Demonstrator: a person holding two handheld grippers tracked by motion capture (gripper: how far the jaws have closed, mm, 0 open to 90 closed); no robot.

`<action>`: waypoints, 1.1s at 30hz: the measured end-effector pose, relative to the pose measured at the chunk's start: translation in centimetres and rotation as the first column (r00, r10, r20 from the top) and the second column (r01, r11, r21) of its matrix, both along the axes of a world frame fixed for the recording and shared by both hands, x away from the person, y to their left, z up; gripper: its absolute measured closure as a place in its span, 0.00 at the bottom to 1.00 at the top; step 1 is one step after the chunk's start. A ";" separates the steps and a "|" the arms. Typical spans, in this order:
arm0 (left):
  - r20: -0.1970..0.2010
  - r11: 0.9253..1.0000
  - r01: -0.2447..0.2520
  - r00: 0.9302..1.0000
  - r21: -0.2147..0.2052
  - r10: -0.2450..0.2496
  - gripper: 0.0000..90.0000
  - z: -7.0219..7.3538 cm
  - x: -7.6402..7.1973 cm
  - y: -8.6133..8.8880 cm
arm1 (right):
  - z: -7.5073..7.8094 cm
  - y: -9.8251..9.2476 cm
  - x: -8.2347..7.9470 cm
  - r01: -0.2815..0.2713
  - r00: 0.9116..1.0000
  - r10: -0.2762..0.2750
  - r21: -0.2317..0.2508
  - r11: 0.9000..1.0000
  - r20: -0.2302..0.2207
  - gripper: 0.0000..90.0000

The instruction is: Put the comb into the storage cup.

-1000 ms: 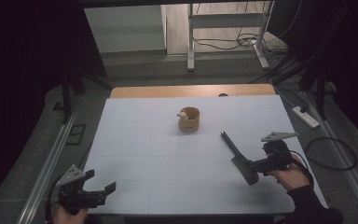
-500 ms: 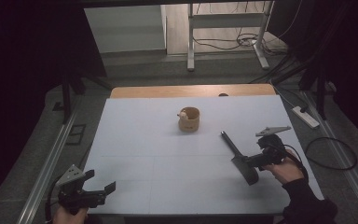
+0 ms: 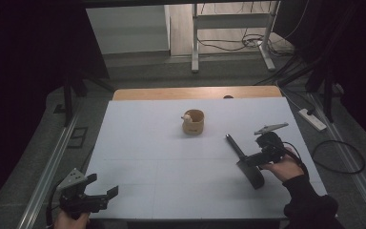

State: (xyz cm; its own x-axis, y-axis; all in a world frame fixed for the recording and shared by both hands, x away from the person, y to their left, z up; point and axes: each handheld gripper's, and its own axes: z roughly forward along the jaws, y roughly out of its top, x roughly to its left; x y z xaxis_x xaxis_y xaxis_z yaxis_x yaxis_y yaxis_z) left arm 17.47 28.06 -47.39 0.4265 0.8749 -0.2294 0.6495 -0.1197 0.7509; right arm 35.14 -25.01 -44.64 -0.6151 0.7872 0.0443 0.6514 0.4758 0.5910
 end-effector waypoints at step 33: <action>-0.019 1.000 0.014 1.000 0.007 -0.014 0.02 -0.1 0.2 -0.1 | -0.3 3.6 3.0 -0.067 0.997 0.065 -0.070 0.995 -0.038 0.00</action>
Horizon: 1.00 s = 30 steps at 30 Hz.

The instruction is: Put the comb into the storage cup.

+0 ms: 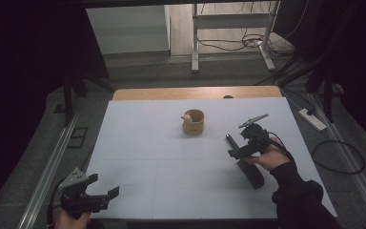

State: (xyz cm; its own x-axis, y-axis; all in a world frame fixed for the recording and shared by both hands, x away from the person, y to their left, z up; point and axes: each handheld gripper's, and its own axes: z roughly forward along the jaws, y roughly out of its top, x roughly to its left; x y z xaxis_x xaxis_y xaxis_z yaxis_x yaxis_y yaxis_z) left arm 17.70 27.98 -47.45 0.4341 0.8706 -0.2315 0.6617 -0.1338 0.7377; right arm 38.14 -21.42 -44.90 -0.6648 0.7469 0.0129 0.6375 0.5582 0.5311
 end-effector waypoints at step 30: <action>-0.008 1.000 -0.008 1.000 -0.011 0.008 0.02 0.0 0.1 0.1 | -0.5 2.0 3.7 -0.073 0.996 0.071 -0.046 0.996 -0.058 0.72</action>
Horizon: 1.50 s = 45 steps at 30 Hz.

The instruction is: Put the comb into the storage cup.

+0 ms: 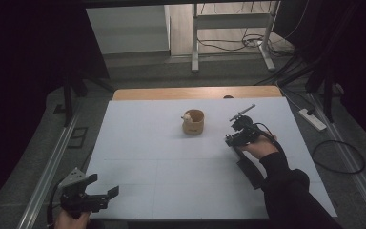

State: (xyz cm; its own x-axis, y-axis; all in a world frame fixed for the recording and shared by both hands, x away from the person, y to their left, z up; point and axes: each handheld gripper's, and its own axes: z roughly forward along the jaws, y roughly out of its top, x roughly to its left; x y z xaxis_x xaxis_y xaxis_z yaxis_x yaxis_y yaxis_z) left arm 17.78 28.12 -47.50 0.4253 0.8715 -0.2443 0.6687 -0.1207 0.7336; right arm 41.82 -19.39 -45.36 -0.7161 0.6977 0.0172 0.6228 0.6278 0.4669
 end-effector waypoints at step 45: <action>-0.008 1.000 -0.003 1.000 0.002 0.003 0.02 0.0 0.1 0.0 | -4.3 1.7 3.7 -0.027 0.999 0.025 -0.068 0.997 -0.028 1.00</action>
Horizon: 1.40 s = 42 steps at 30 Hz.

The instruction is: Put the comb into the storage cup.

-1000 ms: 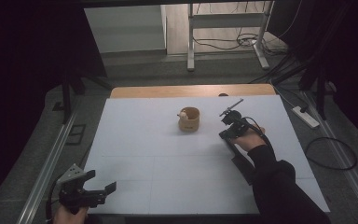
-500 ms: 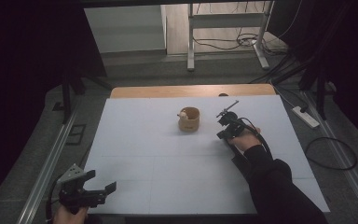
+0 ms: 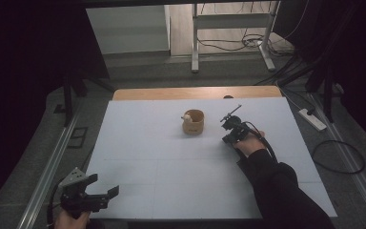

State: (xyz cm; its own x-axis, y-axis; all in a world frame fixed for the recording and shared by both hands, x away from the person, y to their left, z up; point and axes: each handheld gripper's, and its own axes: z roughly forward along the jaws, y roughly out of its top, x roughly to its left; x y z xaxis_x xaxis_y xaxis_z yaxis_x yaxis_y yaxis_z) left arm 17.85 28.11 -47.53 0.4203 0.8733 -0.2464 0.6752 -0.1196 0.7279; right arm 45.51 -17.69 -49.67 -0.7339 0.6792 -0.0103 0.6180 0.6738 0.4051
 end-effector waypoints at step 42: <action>0.002 1.000 0.004 1.000 -0.002 -0.004 0.03 0.0 0.0 0.0 | 0.2 -8.7 -0.9 0.159 0.987 -0.159 -0.026 0.987 0.009 1.00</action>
